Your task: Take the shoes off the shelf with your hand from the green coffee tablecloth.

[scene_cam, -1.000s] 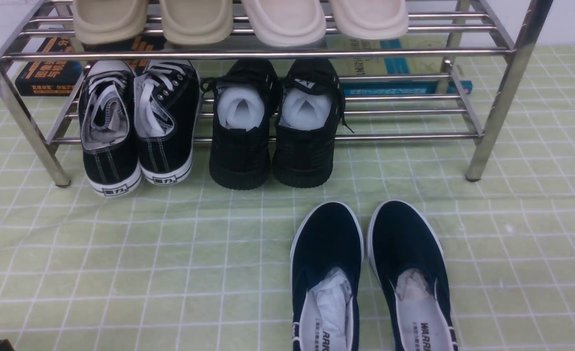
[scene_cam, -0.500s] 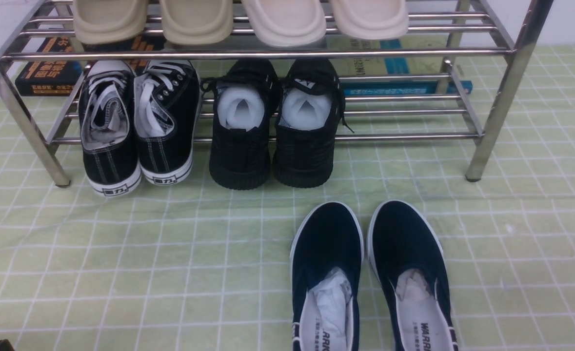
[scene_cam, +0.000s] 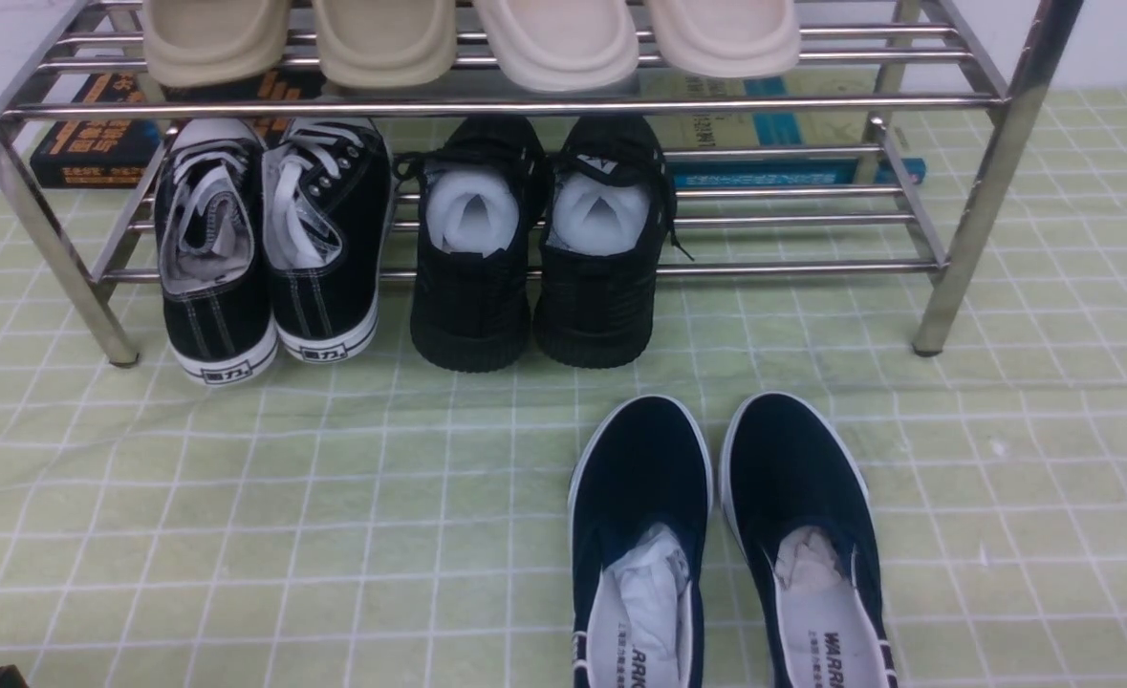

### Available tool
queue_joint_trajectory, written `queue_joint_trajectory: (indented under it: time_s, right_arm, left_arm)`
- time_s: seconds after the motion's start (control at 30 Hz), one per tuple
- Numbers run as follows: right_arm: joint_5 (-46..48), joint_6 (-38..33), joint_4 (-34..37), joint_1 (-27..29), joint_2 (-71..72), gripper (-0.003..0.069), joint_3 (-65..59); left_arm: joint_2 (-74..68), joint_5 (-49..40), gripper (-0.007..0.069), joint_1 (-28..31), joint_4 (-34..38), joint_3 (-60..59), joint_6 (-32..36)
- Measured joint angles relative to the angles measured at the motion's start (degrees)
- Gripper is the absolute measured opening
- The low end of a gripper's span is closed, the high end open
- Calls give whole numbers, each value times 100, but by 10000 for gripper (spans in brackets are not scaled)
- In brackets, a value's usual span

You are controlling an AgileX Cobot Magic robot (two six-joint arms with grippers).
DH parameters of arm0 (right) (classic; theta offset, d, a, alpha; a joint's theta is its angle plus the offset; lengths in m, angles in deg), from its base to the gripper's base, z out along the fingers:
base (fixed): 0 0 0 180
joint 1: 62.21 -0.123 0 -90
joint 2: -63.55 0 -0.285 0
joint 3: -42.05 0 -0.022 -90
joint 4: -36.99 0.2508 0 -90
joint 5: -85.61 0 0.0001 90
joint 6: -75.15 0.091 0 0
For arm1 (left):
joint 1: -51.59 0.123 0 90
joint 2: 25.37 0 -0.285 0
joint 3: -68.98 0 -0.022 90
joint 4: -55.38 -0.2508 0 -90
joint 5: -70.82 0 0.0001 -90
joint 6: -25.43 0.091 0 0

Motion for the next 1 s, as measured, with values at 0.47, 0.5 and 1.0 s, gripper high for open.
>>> queue_joint_trajectory:
  time_s: [0.47, 0.5, 1.0]
  right_arm:
    - [45, 0, -40, 468, 5, 60, 6]
    - [45, 0, -40, 468, 5, 61, 6]
    - [51, 0, -40, 468, 5, 85, 6]
  left_arm:
    - [4, 0, 242, 0, -2, 0, 0]
    - [4, 0, 242, 0, -2, 0, 0]
    - [4, 0, 242, 0, -7, 0, 0]
